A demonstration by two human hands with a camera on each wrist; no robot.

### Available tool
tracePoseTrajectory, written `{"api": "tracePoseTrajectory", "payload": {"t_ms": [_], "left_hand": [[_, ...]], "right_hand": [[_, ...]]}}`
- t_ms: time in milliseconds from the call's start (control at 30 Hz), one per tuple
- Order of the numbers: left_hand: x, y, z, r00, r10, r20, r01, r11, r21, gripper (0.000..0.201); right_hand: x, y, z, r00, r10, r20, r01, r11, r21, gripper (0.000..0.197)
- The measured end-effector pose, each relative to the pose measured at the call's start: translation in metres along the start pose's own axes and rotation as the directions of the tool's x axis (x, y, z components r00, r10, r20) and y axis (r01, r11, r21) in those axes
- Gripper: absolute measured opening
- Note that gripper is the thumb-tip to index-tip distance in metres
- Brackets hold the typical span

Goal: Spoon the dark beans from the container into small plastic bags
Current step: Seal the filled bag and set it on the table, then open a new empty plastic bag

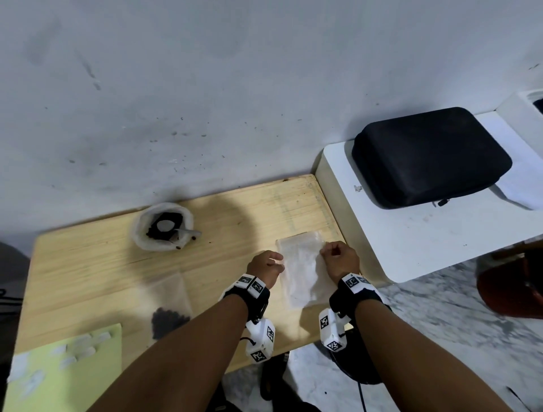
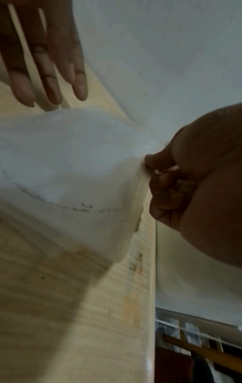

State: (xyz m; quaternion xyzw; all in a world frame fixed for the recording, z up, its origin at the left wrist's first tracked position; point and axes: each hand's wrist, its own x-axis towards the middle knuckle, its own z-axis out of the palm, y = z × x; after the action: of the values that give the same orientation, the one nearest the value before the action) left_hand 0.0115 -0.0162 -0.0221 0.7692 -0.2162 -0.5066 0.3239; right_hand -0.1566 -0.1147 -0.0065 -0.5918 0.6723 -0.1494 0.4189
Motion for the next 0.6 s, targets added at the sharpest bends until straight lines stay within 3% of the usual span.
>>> {"api": "tracePoseTrajectory", "payload": {"t_ms": [300, 600], "left_hand": [[-0.008, 0.020, -0.029, 0.989, 0.138, -0.052, -0.145, 0.972, -0.186, 0.018], [-0.011, 0.024, -0.040, 0.987, -0.022, 0.159, 0.074, 0.941, -0.329, 0.018]], "right_hand": [[-0.003, -0.031, -0.013, 0.993, -0.106, 0.048, 0.103, 0.993, 0.064, 0.016], [-0.016, -0.031, -0.001, 0.999, -0.034, 0.005, 0.034, 0.999, -0.024, 0.008]]}}
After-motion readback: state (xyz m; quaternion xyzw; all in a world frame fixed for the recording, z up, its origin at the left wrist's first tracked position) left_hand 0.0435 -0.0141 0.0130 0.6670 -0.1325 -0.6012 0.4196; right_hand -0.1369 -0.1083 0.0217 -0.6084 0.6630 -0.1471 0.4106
